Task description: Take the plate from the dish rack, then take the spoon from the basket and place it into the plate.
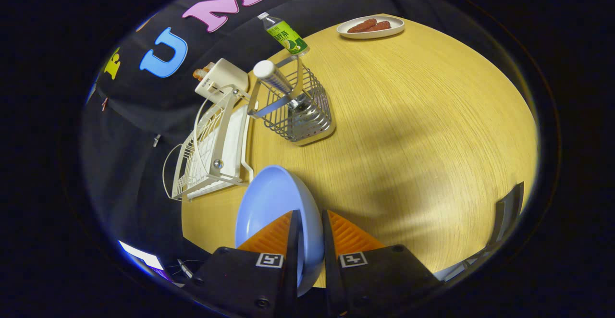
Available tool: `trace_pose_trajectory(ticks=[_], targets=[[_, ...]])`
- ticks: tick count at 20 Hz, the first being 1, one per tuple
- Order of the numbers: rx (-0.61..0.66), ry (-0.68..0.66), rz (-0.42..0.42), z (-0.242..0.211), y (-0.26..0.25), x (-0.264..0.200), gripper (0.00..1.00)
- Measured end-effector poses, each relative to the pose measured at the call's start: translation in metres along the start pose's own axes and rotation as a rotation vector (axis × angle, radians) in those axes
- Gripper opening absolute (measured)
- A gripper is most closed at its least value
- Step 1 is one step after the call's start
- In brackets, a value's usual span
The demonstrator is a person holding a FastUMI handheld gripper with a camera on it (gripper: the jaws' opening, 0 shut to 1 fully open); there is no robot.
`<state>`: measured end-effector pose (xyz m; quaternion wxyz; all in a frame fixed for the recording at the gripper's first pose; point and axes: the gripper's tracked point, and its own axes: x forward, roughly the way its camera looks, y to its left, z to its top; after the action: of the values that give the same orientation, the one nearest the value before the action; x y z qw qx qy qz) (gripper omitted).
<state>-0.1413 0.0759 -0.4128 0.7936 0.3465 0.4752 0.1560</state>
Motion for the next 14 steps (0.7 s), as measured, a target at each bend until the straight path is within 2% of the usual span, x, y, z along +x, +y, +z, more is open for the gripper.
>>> trace_pose_trajectory(ticks=[5,8,12,14], targets=[[-0.001,0.013,-0.076,-0.004,-0.016,0.005,0.36],[0.006,0.012,-0.092,-0.004,-0.022,0.001,0.36],[-0.029,-0.005,-0.114,0.0,-0.025,-0.01,0.61],[-0.067,-0.02,-0.12,0.004,-0.019,-0.02,0.69]])
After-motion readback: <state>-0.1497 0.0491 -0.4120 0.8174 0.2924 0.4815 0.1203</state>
